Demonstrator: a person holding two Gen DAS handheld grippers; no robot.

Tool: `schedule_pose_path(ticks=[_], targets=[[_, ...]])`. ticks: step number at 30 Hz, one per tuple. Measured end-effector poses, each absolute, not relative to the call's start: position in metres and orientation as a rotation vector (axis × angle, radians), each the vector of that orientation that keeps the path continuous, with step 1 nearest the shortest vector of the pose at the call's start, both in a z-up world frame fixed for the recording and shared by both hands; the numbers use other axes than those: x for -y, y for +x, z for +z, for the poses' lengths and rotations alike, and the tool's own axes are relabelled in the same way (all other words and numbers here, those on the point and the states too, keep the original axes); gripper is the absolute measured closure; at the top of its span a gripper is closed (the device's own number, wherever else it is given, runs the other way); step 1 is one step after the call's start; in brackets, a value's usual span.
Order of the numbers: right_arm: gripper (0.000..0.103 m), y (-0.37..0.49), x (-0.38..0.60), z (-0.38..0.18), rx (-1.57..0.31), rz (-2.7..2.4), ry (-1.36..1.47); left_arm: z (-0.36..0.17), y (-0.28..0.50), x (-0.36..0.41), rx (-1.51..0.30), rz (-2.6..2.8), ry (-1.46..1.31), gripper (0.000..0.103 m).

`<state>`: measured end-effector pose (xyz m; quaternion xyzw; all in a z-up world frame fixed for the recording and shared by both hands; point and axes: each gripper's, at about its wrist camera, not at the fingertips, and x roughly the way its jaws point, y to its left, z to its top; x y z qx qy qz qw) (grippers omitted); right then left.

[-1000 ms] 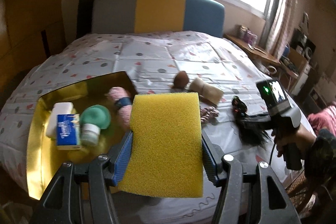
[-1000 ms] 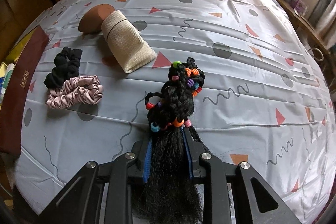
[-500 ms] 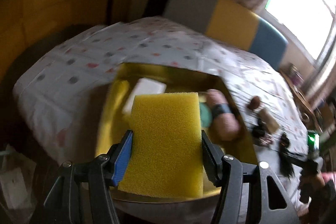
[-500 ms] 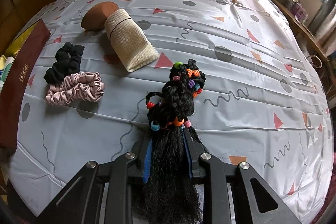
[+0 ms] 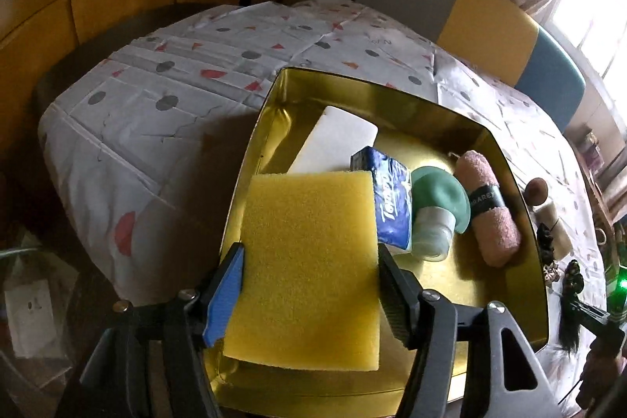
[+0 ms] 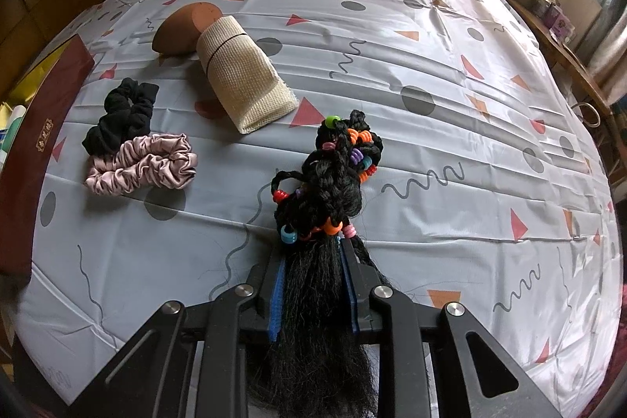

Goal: Organize soft objects
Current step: 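Lower the yellow sponge into the gold tray with the left tool while the right tool holds the hair piece, then carry the black beaded hair piece into the gold tray and open the right tool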

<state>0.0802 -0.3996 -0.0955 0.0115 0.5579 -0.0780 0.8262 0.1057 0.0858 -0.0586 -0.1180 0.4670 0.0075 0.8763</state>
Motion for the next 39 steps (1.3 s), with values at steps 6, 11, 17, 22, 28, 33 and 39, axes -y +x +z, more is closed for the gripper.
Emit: schedule_pose_path(ticks=[6,11,17,22,28,33,39], targets=[[0.079,0.080,0.400,-0.096,-1.185,-0.166,0.024,-0.059,0.104,-0.082,-0.974,0.029,-0.202,0.034],[0.079,0.080,0.400,-0.095,-1.185,-0.167,0.021,-0.057,0.101,-0.083,-0.966,0.039,-0.189,0.033],[0.079,0.080,0.401,-0.095,-1.184,-0.167,0.017,-0.042,0.090,-0.078,-0.926,0.047,-0.159,0.033],[0.082,0.080,0.400,-0.094,-1.183,-0.163,0.004,-0.025,0.078,-0.070,-0.877,0.039,-0.131,0.033],[0.083,0.080,0.399,-0.094,-1.183,-0.162,-0.006,-0.003,0.063,-0.059,-0.809,0.007,-0.094,0.033],[0.089,0.080,0.396,-0.093,-1.190,-0.162,-0.016,0.004,0.056,-0.053,-0.790,-0.021,-0.085,0.033],[0.090,0.080,0.394,-0.091,-1.190,-0.178,-0.002,-0.001,0.053,-0.056,-0.803,-0.024,-0.090,0.033]])
